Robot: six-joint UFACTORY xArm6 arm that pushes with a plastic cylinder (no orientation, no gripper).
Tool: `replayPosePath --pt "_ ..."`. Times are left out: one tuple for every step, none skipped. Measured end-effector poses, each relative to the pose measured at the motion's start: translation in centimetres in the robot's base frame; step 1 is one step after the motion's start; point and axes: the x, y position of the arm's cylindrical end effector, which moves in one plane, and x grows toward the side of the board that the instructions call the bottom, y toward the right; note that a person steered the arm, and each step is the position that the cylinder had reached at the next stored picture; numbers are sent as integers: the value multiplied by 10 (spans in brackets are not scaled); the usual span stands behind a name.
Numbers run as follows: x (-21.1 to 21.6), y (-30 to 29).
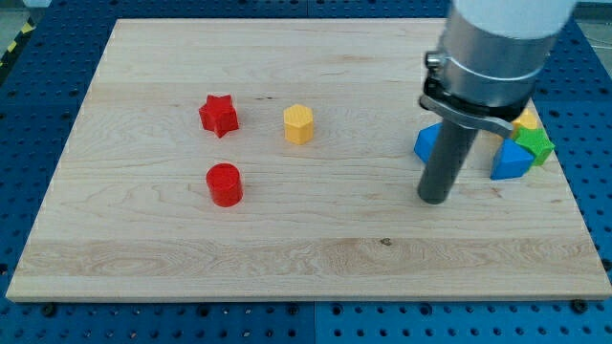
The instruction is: Touch the bottom of blue triangle
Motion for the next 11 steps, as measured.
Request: replayPosePath --pt "20 3" --pt "28 8" --pt "44 43" --pt "47 66" --pt "47 75" --pt "38 89" --pt "36 90" --pt "16 106" --pt "12 108" --pt "-5 119" --pt "-6 119"
